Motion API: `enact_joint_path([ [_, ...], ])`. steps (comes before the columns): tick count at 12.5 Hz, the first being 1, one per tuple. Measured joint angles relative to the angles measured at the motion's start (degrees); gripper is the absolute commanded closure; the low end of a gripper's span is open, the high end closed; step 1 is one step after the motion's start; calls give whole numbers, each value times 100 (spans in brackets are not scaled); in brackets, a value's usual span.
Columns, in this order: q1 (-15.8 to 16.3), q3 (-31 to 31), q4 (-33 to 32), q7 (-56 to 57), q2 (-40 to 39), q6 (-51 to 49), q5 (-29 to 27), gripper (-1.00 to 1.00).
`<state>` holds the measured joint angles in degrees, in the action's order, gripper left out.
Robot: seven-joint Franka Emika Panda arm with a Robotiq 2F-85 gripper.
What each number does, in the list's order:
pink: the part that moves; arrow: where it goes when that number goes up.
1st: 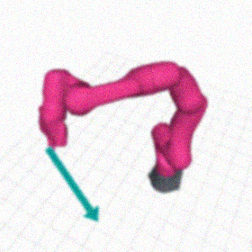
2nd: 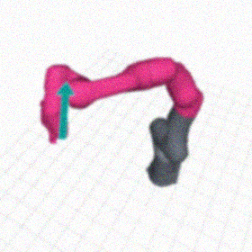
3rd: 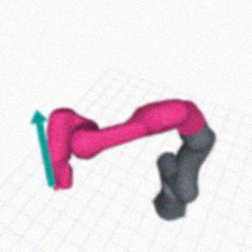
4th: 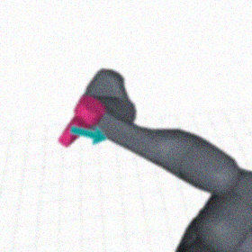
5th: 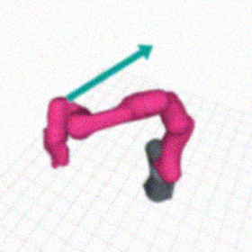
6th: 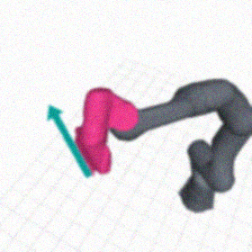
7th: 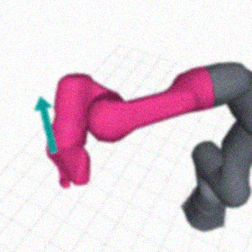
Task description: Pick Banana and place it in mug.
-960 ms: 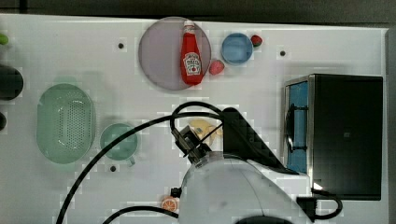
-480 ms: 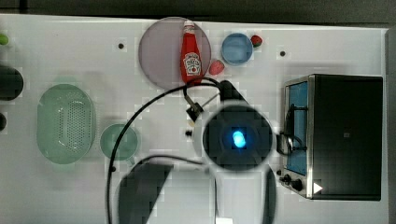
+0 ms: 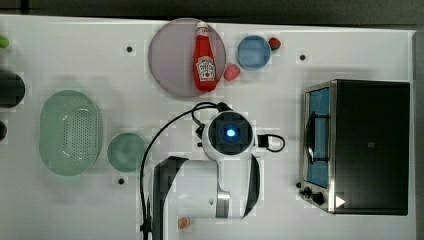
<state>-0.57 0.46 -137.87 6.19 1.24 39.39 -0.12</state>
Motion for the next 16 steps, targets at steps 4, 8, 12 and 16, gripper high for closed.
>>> enact_joint_path([
  [4,-41,-88,56,723,-567,736,37,-100],
  [8,-49,-32,0,882,-1357,1564,67,-100],
  [12,-200,10,-22,935,-2242,2596,56,-100],
  [16,-62,-25,-67,935,-2500,2966,107,-18],
])
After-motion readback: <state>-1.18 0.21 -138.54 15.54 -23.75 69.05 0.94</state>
